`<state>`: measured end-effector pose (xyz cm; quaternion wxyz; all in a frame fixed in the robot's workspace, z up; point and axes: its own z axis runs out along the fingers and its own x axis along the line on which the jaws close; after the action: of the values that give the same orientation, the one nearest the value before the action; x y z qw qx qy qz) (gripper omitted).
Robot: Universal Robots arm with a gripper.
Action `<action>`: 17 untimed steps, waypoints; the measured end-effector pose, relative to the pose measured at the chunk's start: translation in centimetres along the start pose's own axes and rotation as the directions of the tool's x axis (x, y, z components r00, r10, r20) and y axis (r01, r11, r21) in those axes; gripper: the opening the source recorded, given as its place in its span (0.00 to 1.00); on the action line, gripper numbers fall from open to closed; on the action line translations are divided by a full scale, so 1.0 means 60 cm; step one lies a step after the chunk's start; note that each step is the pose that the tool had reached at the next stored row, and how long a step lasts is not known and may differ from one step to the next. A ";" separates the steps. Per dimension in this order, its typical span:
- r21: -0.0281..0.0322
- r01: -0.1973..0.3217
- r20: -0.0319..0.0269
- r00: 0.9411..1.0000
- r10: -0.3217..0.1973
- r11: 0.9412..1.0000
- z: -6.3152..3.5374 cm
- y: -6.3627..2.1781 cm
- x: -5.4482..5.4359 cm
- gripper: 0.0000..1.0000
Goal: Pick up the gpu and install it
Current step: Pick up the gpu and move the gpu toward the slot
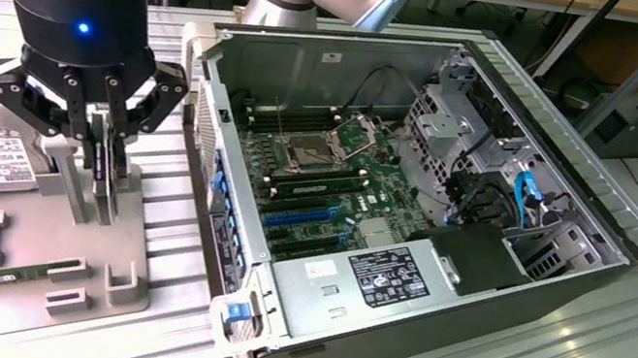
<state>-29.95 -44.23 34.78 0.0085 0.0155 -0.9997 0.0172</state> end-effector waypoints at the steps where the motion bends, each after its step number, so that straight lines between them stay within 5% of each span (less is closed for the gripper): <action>1: 0.000 0.000 0.000 1.000 0.000 1.000 -0.001 0.000 0.000 0.28; 17: 0.000 0.000 0.000 1.000 0.000 1.000 -0.029 -0.001 -0.001 0.28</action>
<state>-29.87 -44.23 36.52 0.0086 0.0156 -0.9997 0.0172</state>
